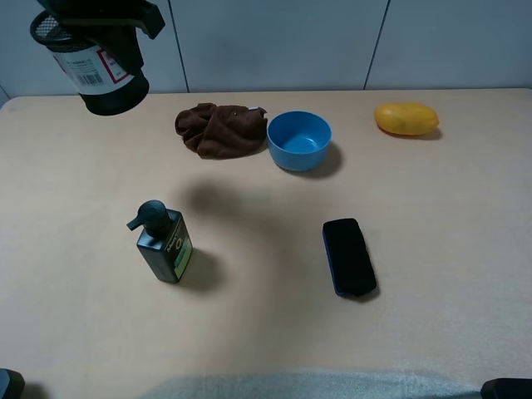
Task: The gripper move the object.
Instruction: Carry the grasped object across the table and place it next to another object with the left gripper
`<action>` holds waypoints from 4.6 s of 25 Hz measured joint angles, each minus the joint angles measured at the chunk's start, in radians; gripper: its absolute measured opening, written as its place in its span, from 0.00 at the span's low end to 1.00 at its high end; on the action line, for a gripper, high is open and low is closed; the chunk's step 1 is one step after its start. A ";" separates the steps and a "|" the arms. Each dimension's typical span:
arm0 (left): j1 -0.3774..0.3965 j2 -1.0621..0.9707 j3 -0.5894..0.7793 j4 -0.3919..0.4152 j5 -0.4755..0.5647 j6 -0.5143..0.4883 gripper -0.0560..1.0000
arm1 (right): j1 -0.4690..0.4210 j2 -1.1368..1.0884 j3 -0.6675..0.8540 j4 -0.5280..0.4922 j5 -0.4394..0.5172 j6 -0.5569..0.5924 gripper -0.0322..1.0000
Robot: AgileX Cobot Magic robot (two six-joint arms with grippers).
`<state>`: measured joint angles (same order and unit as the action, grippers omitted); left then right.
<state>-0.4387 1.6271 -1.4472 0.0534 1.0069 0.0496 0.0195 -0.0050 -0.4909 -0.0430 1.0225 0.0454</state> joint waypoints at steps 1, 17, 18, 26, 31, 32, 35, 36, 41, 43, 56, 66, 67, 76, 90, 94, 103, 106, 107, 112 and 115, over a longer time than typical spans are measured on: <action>-0.008 0.005 -0.011 0.000 0.002 -0.002 0.17 | 0.000 0.000 0.000 0.000 0.000 0.000 0.70; -0.223 0.229 -0.284 0.019 0.058 -0.040 0.17 | 0.000 0.000 0.000 0.000 0.000 0.000 0.70; -0.235 0.243 -0.303 0.020 0.059 -0.040 0.17 | 0.000 0.000 0.000 0.000 0.000 0.000 0.70; -0.329 0.355 -0.436 0.021 0.063 -0.041 0.17 | 0.000 0.000 0.000 0.000 0.001 0.000 0.70; -0.380 0.419 -0.504 0.020 0.069 -0.041 0.17 | 0.000 0.000 0.000 0.000 0.001 0.000 0.70; -0.390 0.429 -0.517 0.020 0.070 -0.041 0.17 | 0.000 0.000 0.000 0.000 0.001 0.000 0.70; -0.416 0.466 -0.553 0.018 0.071 -0.041 0.17 | 0.000 0.000 0.000 0.000 0.001 0.000 0.70; -0.425 0.475 -0.562 0.018 0.069 -0.041 0.17 | 0.000 0.000 0.000 0.000 0.001 0.000 0.70; -0.465 0.516 -0.599 0.017 0.061 -0.041 0.17 | 0.000 0.000 0.000 0.000 0.001 0.000 0.70; -0.481 0.533 -0.615 0.017 0.054 -0.041 0.17 | 0.000 0.000 0.000 0.000 0.001 0.000 0.70; -0.563 0.611 -0.631 -0.053 -0.054 -0.033 0.17 | 0.000 0.000 0.000 0.000 0.000 0.000 0.70; -0.620 0.668 -0.633 -0.065 -0.153 -0.011 0.17 | 0.000 0.000 0.000 0.000 0.000 0.000 0.70; -0.625 0.673 -0.633 -0.065 -0.164 -0.008 0.17 | 0.000 0.000 0.000 0.000 0.000 0.000 0.70; -0.666 0.733 -0.638 -0.084 -0.207 0.005 0.17 | 0.000 0.000 0.000 0.000 0.001 0.000 0.70; -0.715 0.813 -0.645 -0.084 -0.246 0.010 0.17 | 0.000 0.000 0.000 0.001 0.001 0.000 0.70; -0.720 0.822 -0.645 -0.083 -0.256 0.012 0.17 | 0.000 0.000 0.000 0.002 0.001 0.000 0.70; -0.729 0.837 -0.645 -0.072 -0.294 0.013 0.17 | 0.000 0.000 0.000 0.002 0.000 0.000 0.70; -0.729 0.841 -0.645 -0.076 -0.294 0.013 0.17 | 0.000 0.000 0.000 0.002 0.000 0.000 0.70; -0.729 0.841 -0.645 -0.076 -0.294 0.013 0.17 | 0.000 0.000 0.000 0.002 0.000 0.000 0.70; -0.729 0.841 -0.645 -0.076 -0.297 0.013 0.18 | 0.000 0.000 0.000 0.002 0.000 0.000 0.70; -0.729 0.841 -0.645 -0.076 -0.298 0.013 0.25 | 0.000 0.000 0.000 0.002 0.000 0.000 0.70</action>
<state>-1.1680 2.4680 -2.0919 -0.0222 0.7091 0.0627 0.0195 -0.0050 -0.4909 -0.0407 1.0223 0.0454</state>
